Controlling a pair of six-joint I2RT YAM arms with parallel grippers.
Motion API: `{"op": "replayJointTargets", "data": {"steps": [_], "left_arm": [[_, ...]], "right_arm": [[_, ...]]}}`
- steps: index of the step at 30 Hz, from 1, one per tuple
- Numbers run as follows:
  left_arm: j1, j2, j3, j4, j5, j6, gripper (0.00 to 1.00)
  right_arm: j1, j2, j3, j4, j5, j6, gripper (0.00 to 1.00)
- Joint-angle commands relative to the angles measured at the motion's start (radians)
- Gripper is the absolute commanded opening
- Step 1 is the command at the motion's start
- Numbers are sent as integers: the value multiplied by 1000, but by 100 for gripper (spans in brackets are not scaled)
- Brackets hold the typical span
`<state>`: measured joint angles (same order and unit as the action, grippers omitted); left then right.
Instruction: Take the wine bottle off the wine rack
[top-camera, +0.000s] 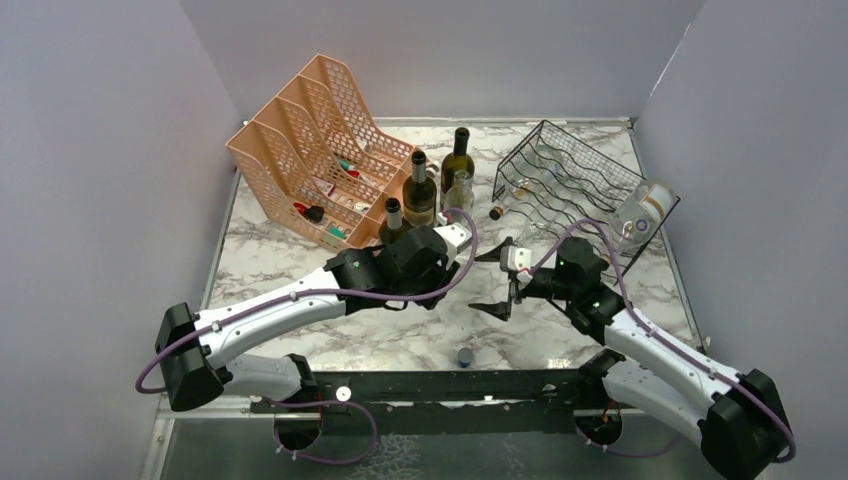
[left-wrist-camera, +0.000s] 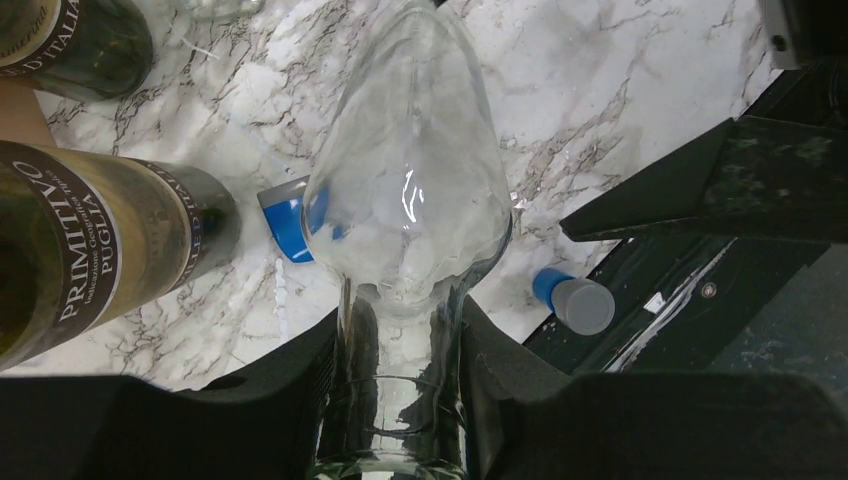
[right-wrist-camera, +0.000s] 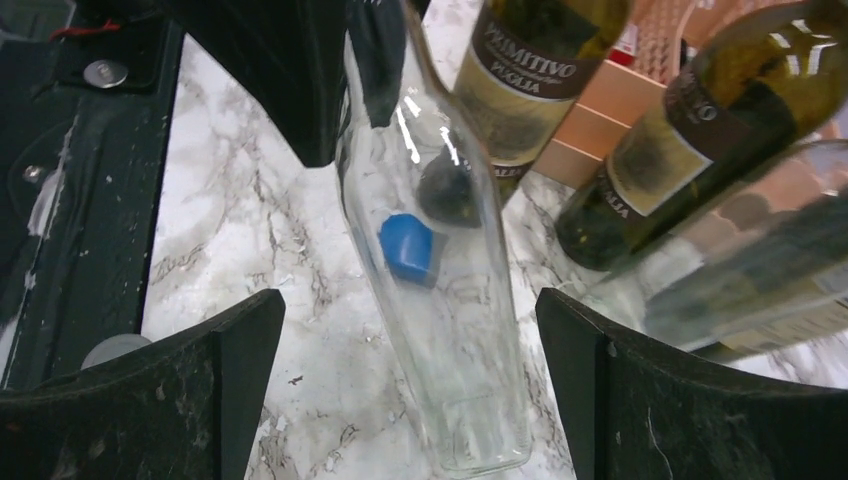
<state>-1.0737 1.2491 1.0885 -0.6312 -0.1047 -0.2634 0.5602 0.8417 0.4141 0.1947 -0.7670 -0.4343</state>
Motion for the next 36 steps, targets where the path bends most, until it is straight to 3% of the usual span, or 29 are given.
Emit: {"op": "replayJointTargets", "data": {"steps": [1,9,12,15,20,22,26,28,31,36], "left_arm": [[1,-53,-1,39,5,29,0],[1,-70,8,27,24,34,0],[1,-69,8,22,26,25,0],[1,-70,7,19,27,14,0],[2,-71,22,5,20,9,0],[1,-73,36,-3,12,8,11],[1,-100,57,-9,-2,6,59],[1,-121,68,-12,-10,7,75],[1,-162,93,-22,-45,10,83],[1,-254,134,-24,-160,10,92]], "right_arm": [[26,94,-37,237,-139,-46,100],[144,271,-49,447,11,-21,100],[162,310,-57,541,36,25,93],[172,343,-25,505,45,23,80],[176,368,-25,552,70,49,71],[176,378,-20,558,83,65,62],[176,392,-29,634,105,134,52],[176,397,-40,697,130,183,48],[176,401,-62,782,206,291,41],[174,410,-129,991,328,421,40]]}}
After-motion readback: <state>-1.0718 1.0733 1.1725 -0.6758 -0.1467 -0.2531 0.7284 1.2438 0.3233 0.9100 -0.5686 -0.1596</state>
